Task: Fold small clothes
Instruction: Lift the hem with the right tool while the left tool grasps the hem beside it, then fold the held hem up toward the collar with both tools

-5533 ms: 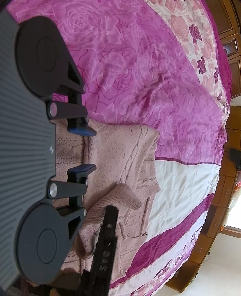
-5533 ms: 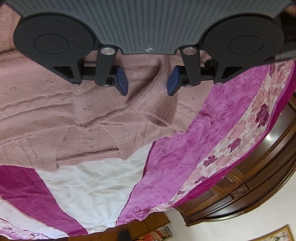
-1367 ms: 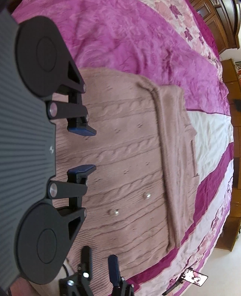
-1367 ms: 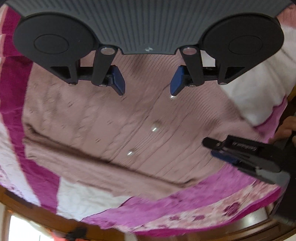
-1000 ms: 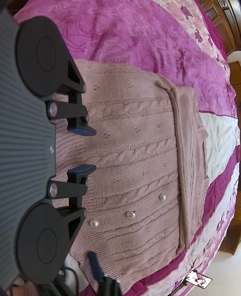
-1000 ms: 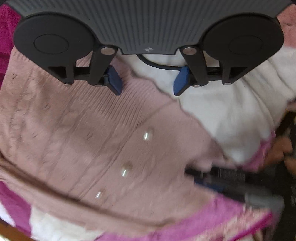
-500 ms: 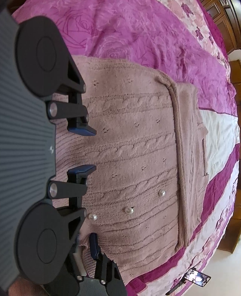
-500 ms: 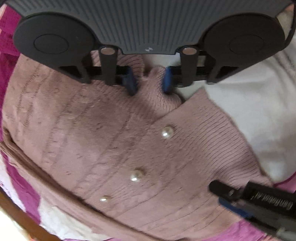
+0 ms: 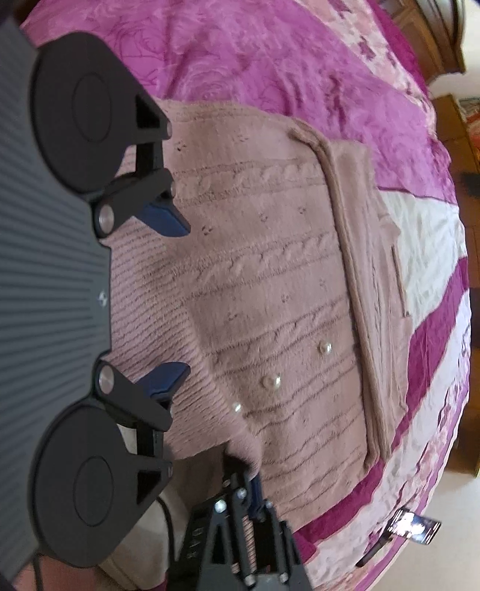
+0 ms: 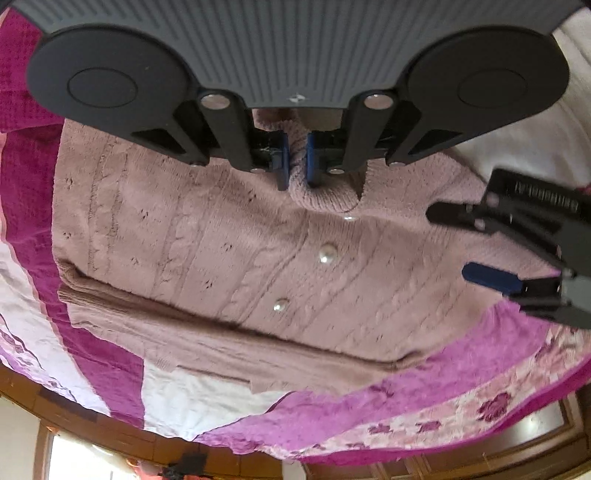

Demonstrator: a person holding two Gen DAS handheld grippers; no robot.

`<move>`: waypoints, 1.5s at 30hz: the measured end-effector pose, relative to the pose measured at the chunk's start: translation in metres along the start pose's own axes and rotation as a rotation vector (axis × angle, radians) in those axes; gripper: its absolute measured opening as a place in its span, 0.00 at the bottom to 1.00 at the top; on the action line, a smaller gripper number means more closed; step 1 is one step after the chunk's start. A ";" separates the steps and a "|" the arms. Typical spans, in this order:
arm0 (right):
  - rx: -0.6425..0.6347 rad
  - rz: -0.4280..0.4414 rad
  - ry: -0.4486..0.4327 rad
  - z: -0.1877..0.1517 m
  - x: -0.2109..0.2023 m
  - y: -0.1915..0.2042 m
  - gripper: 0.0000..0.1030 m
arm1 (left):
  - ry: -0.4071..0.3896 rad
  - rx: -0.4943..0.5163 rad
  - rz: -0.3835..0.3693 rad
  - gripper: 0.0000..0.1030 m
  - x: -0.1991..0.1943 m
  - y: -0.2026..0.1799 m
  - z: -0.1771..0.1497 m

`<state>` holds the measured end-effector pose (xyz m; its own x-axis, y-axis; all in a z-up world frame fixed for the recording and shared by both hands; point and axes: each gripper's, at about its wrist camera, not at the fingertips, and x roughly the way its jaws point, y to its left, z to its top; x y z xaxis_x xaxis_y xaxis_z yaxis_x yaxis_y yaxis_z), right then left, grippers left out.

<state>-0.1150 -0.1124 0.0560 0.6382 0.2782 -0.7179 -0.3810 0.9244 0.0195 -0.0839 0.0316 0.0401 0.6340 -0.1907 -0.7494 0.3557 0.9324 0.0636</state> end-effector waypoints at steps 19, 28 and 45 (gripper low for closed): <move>0.086 -0.004 -0.109 0.011 -0.016 -0.004 0.09 | -0.022 0.092 0.006 0.74 0.010 -0.019 -0.003; 0.128 0.013 -0.137 0.013 -0.022 -0.009 0.09 | -0.046 -0.007 -0.061 0.19 0.008 -0.004 0.010; 0.157 0.002 -0.292 0.063 -0.043 -0.025 0.09 | -0.243 -0.040 -0.031 0.13 -0.022 0.007 0.072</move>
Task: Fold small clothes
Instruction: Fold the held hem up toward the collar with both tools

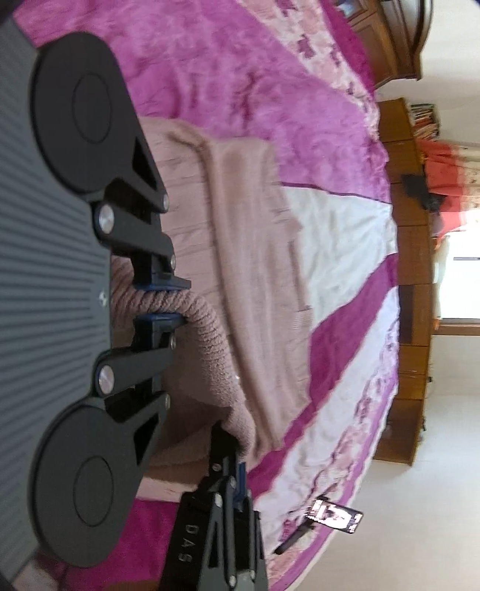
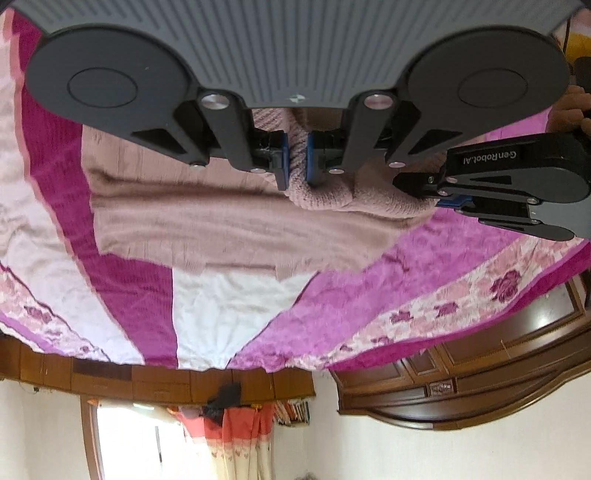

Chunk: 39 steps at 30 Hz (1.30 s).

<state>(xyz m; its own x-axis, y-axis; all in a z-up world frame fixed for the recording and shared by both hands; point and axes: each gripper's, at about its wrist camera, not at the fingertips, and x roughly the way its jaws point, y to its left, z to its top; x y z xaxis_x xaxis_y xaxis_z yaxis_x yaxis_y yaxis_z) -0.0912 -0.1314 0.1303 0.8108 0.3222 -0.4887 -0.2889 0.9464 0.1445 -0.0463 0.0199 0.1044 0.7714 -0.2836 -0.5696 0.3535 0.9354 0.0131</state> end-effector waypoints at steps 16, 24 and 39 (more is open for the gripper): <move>0.047 -0.054 -0.191 0.097 0.049 -0.032 0.09 | -0.185 0.026 0.058 0.12 0.036 0.012 0.093; 0.054 -0.104 -0.147 0.121 0.131 -0.063 0.09 | -0.142 -0.005 0.086 0.12 0.108 0.029 0.121; 0.153 -0.153 0.062 0.076 0.276 -0.106 0.10 | 0.056 -0.012 0.131 0.14 0.243 0.047 0.091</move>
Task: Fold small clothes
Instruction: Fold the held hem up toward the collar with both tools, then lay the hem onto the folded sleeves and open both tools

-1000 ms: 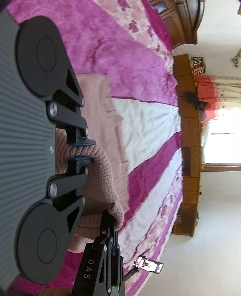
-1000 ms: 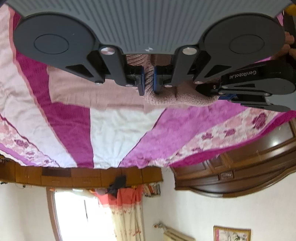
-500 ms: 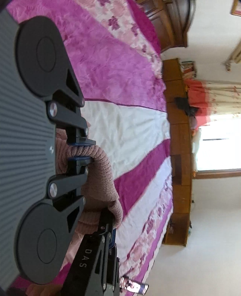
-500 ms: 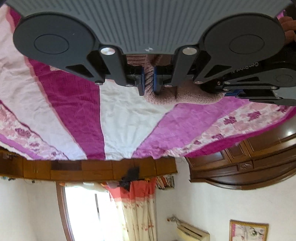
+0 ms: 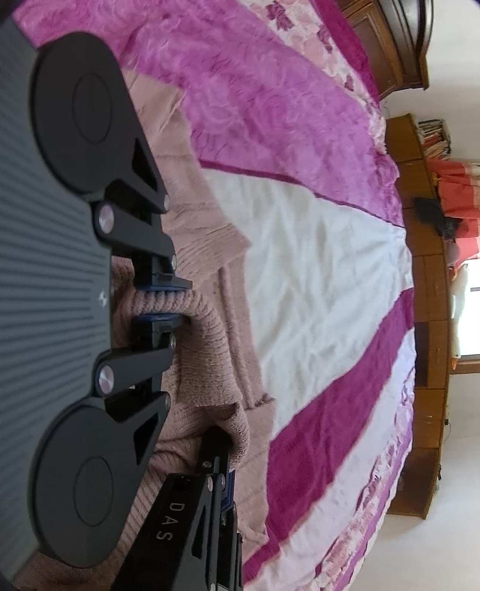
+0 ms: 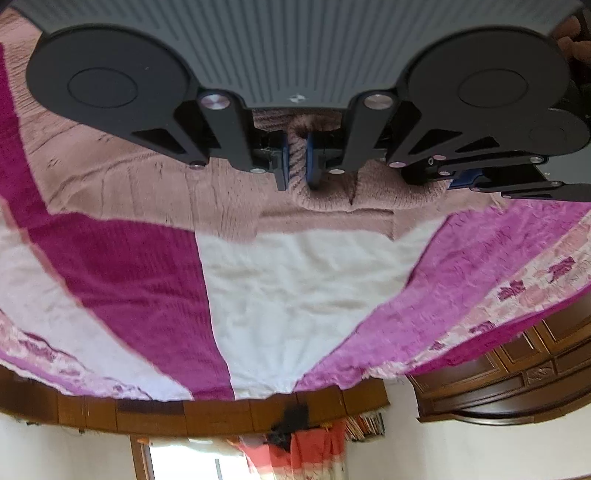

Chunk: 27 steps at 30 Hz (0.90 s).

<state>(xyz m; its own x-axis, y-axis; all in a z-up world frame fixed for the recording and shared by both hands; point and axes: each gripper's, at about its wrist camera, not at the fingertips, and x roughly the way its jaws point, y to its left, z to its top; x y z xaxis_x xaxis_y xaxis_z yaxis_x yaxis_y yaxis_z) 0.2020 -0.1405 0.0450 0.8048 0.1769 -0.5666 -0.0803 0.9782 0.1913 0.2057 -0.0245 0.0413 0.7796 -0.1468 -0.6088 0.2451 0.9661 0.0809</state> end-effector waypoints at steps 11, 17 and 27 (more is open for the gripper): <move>0.028 0.004 0.036 -0.008 0.012 -0.004 0.29 | 0.021 0.004 0.014 0.19 0.010 -0.002 -0.001; 0.060 0.007 0.002 -0.008 -0.013 -0.010 0.48 | 0.030 -0.016 0.023 0.34 -0.004 0.003 0.000; 0.081 -0.004 -0.099 -0.014 -0.075 -0.019 0.52 | -0.006 -0.013 0.018 0.35 -0.051 0.010 -0.002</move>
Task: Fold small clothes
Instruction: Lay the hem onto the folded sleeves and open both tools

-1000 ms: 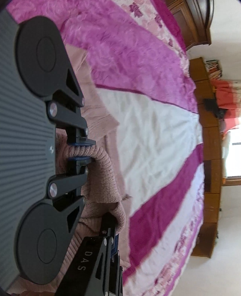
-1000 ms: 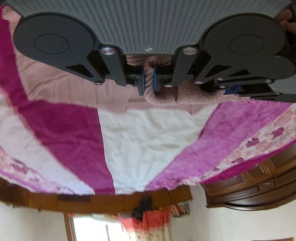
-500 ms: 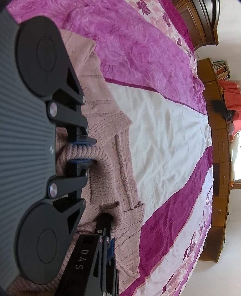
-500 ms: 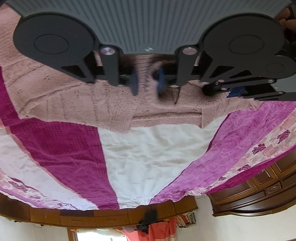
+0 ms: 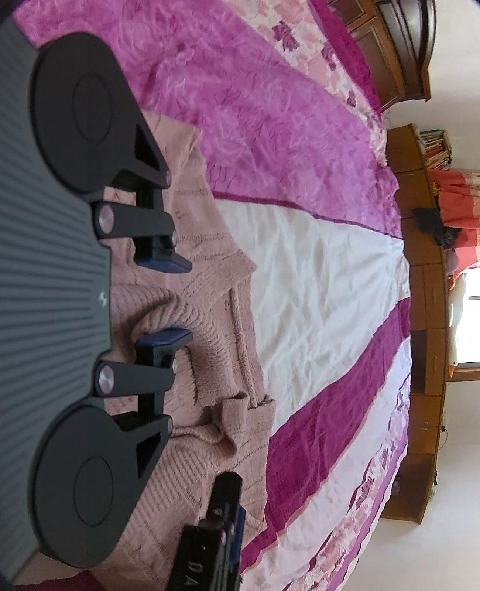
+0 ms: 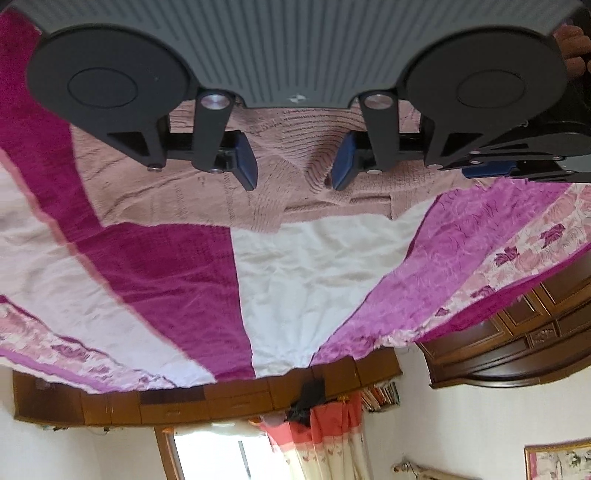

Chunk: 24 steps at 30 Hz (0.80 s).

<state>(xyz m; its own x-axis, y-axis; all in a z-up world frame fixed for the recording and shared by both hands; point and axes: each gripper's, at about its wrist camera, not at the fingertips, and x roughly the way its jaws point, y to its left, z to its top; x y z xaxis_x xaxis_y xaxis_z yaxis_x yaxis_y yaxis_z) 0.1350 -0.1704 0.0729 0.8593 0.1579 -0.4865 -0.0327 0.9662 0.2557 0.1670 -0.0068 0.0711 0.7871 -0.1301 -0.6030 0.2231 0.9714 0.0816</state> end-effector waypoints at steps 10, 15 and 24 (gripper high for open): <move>-0.033 0.017 -0.015 -0.007 -0.049 0.003 0.54 | 0.008 -0.014 0.019 0.34 -0.035 0.008 -0.010; -0.051 0.025 -0.007 -0.017 -0.066 0.005 0.57 | 0.021 -0.032 0.031 0.34 -0.046 0.014 -0.020; -0.136 0.062 0.034 -0.043 -0.078 0.019 0.63 | 0.042 -0.044 0.055 0.34 -0.059 0.022 -0.038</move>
<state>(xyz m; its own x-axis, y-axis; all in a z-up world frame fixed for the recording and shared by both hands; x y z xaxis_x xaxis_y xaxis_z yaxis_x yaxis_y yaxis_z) 0.0451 -0.1560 0.0799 0.8357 0.2228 -0.5020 -0.1561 0.9727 0.1719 0.1035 0.0302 0.0789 0.7721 -0.0691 -0.6317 0.1545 0.9847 0.0810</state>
